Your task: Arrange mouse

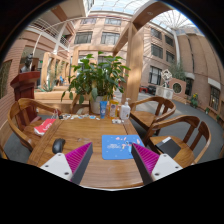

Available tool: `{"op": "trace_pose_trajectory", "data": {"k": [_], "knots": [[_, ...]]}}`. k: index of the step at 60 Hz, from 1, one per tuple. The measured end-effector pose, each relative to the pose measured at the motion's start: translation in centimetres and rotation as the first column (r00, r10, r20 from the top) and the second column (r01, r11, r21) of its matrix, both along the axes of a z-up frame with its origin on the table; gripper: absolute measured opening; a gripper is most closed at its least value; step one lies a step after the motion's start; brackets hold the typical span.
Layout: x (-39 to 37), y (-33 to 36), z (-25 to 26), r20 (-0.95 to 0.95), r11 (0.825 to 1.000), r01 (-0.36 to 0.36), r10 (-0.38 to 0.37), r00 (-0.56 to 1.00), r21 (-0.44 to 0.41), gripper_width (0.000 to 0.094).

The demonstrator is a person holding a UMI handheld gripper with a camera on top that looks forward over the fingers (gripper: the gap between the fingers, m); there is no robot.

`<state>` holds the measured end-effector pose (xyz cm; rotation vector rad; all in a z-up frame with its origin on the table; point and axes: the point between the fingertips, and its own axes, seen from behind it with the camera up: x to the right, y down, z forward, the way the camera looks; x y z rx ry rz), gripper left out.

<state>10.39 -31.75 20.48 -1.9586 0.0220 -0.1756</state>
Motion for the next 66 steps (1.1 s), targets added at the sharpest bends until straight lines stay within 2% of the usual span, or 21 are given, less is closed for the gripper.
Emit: {"op": "trace_pose_trajectory", "data": {"k": [9, 18, 30, 41, 51, 58, 66], "knots": [[-0.4, -1.2, -1.1, -0.001, 1.0, -0.002, 0.002, 1.0, -0.018, 0.085], [-1.8, -3.0, -4.8, -0.001, 0.998, -0.02, 0.02, 1.0, -0.065, 0.0847], [-10.7, -4.2, -11.1, -0.047, 0.98, -0.144, 0.139, 0.989, -0.136, 0.0854], [-20.3, 1.1, -14.4, -0.07, 0.965, -0.226, 0.218, 0.973, -0.132, 0.0855], [-25.8, 8.7, -17.4, -0.116, 0.959, -0.224, 0.206, 0.972, -0.175, 0.0856], [-26.5, 13.5, -19.1, -0.111, 0.963, -0.169, 0.148, 0.983, -0.21, 0.0855], [-26.8, 16.6, -21.3, -0.103, 0.954, -0.145, 0.122, 0.987, -0.262, 0.0843]]}}
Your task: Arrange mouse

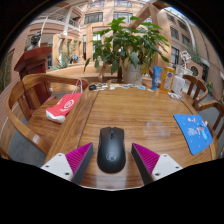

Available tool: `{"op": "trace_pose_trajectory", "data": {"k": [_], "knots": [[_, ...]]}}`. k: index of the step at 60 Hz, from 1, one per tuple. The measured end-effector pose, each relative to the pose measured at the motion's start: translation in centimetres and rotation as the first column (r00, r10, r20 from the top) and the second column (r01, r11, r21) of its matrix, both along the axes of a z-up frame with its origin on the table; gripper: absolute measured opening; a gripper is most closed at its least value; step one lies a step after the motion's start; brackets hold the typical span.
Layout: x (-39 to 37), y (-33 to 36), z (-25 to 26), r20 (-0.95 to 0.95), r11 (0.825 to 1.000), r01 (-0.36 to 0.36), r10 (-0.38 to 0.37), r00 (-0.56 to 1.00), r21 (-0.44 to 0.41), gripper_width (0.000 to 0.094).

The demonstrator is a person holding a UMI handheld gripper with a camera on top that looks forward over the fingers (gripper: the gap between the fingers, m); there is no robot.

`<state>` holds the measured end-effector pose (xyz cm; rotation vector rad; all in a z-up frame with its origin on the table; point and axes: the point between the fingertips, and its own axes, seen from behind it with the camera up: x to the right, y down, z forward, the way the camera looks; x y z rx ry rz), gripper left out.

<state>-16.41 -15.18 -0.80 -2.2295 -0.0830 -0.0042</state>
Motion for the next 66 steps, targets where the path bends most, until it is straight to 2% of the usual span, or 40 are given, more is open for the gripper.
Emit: {"op": "trace_pose_trajectory", "data": {"k": [3, 9, 12, 15, 22, 28, 34, 40, 44, 49, 55, 59, 61, 63, 66], "knots": [[-0.3, 0.5, -0.8, 0.001, 1.0, -0.004, 0.004, 1.0, -0.016, 0.083], [-0.7, 1.6, -0.7, -0.016, 1.0, -0.009, 0.009, 1.0, -0.007, 0.0689], [-0.3, 2.0, -0.7, -0.007, 1.0, 0.0, 0.0, 1.0, -0.004, 0.0555], [-0.4, 2.0, -0.7, -0.007, 1.0, -0.001, 0.001, 1.0, -0.008, 0.0525], [-0.4, 2.0, -0.6, 0.02, 0.999, -0.052, 0.052, 0.998, -0.003, 0.0403], [-0.6, 2.2, -0.3, 0.017, 0.998, -0.065, 0.064, 0.998, 0.023, 0.0355], [-1.1, 1.8, 1.0, -0.014, 0.995, -0.084, 0.085, 0.996, 0.052, 0.0356], [-1.7, 1.7, 6.5, -0.131, 0.985, -0.105, 0.123, 0.984, 0.135, 0.0356], [-0.3, 1.8, 12.3, -0.16, 0.965, -0.123, 0.162, 0.974, 0.23, 0.0357], [3.8, 2.1, 19.3, -0.174, 0.929, -0.111, 0.182, 0.968, 0.354, 0.0356], [11.5, 2.5, 24.7, -0.164, 0.9, -0.078, 0.163, 0.973, 0.428, 0.0354], [18.1, 2.9, 25.3, -0.135, 0.896, -0.045, 0.116, 0.984, 0.442, 0.0352], [20.7, 4.1, 25.6, -0.112, 0.901, -0.026, 0.082, 0.99, 0.433, 0.0353], [23.6, 4.7, 24.6, -0.083, 0.909, -0.011, 0.05, 0.995, 0.416, 0.0352], [27.6, 5.6, 21.8, -0.058, 0.931, 0.018, 0.003, 0.998, 0.365, 0.0351]]}}
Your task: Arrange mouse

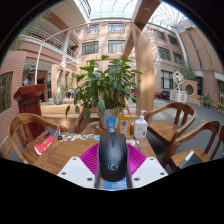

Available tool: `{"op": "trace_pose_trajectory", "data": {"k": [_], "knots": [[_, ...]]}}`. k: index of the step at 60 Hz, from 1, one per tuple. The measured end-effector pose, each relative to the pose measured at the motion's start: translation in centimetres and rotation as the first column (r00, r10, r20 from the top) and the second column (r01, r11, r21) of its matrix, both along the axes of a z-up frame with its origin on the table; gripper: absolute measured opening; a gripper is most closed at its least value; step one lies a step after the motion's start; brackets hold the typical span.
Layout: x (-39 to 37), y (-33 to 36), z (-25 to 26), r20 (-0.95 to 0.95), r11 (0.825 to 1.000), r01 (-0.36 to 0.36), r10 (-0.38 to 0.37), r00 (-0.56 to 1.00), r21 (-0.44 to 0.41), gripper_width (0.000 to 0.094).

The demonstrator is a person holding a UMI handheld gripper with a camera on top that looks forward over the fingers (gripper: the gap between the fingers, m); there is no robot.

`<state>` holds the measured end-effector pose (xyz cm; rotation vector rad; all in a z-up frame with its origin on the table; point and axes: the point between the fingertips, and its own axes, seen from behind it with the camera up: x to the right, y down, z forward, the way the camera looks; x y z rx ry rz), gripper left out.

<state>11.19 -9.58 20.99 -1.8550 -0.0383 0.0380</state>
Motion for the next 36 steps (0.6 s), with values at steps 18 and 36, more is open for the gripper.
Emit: {"op": "trace_pose_trajectory", "data": {"k": [18, 36], "knots": [[9.5, 0.3, -19.1, -0.019, 0.941, 0.067, -0.078, 0.997, -0.331, 0.0365], [9.8, -1.8, -17.7, -0.003, 0.952, 0.087, -0.092, 0.996, -0.292, 0.0833]]}}
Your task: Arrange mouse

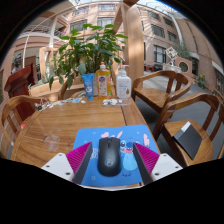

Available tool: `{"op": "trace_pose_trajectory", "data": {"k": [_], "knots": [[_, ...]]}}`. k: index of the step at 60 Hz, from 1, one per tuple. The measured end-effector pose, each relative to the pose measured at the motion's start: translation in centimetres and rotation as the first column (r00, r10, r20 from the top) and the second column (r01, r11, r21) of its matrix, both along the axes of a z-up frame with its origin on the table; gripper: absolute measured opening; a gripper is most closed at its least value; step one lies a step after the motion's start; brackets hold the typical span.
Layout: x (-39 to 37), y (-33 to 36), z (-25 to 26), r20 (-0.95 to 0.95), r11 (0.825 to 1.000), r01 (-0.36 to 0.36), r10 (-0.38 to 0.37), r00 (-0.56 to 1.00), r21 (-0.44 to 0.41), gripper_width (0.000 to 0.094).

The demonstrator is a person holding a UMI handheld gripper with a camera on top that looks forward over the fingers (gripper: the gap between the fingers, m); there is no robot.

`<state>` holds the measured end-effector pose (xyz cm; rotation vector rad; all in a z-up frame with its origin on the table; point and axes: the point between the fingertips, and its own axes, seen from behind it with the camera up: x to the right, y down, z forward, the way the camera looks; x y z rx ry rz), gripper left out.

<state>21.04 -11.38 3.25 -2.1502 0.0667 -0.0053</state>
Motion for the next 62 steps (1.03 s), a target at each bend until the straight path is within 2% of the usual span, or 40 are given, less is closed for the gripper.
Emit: {"op": "trace_pose_trajectory", "data": {"k": [4, 14, 24, 41, 62], "knots": [[0.0, -2.1, 2.8, 0.011, 1.0, 0.018, -0.018, 1.0, 0.019, 0.0866], [-1.0, -8.8, 8.7, 0.066, 0.998, 0.027, -0.031, 0.997, 0.06, 0.0857], [-2.8, -15.4, 12.0, 0.095, 0.997, 0.027, -0.034, 0.995, 0.073, 0.0859], [-5.3, -21.9, 14.0, 0.11, 0.994, 0.009, -0.021, 0.994, 0.105, 0.0857], [-5.8, -23.7, 13.9, 0.14, 0.995, 0.003, -0.017, 0.99, 0.101, 0.0855]]}}
